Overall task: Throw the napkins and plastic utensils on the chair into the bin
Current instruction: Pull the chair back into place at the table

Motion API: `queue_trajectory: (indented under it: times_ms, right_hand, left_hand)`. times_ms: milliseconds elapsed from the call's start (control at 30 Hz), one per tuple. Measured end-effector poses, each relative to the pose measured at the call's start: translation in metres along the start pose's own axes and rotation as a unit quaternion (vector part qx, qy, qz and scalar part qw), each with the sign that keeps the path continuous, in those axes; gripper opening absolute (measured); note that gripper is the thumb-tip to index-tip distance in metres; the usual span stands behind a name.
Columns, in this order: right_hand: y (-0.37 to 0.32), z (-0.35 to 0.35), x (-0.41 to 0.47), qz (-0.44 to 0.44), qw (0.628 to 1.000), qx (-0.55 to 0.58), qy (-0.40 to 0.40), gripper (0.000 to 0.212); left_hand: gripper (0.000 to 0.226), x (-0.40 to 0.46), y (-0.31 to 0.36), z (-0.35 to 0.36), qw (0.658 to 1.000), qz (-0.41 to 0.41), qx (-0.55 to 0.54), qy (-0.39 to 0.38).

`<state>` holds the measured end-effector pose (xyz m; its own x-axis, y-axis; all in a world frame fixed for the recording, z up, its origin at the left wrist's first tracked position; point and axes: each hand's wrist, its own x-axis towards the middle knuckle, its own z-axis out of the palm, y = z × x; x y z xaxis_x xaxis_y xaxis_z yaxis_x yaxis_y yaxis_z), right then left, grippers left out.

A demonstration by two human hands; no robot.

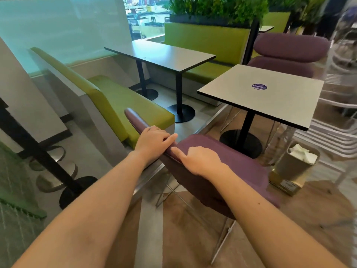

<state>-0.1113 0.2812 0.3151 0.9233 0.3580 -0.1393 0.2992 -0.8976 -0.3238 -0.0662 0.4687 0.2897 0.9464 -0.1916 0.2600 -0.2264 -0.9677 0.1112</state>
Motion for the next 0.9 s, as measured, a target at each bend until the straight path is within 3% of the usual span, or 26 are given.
queue_trajectory:
  times_ms: [167,300,433,600,700,900]
  right_hand:
    - [-0.004,-0.003,0.011,-0.005,0.998,-0.058,-0.001,0.08]
    - [-0.005,-0.001,0.019,0.052,0.998,-0.041,0.021,0.077]
    - [-0.021,0.01,0.016,0.124,0.987,-0.084,0.058,0.079]
    - [-0.044,0.023,0.006,0.199,0.954,-0.143,0.175,0.079]
    - [-0.049,0.026,0.004,0.186,0.934,-0.202,0.229,0.082]
    - [-0.052,0.025,-0.004,0.17,0.928,-0.231,0.236,0.087]
  left_hand:
    - [0.061,0.017,-0.027,0.007,0.993,0.09,-0.015,0.069]
    - [0.056,0.027,-0.036,0.013,0.979,0.151,-0.017,0.132]
    - [0.058,0.039,-0.053,0.005,0.974,0.219,0.02,0.06]
    - [0.057,0.06,-0.083,-0.003,0.979,0.196,0.051,-0.025]
    - [0.057,0.06,-0.083,-0.003,0.98,0.192,0.033,-0.025]
    - [0.064,0.047,-0.08,-0.002,0.986,0.166,0.009,-0.025]
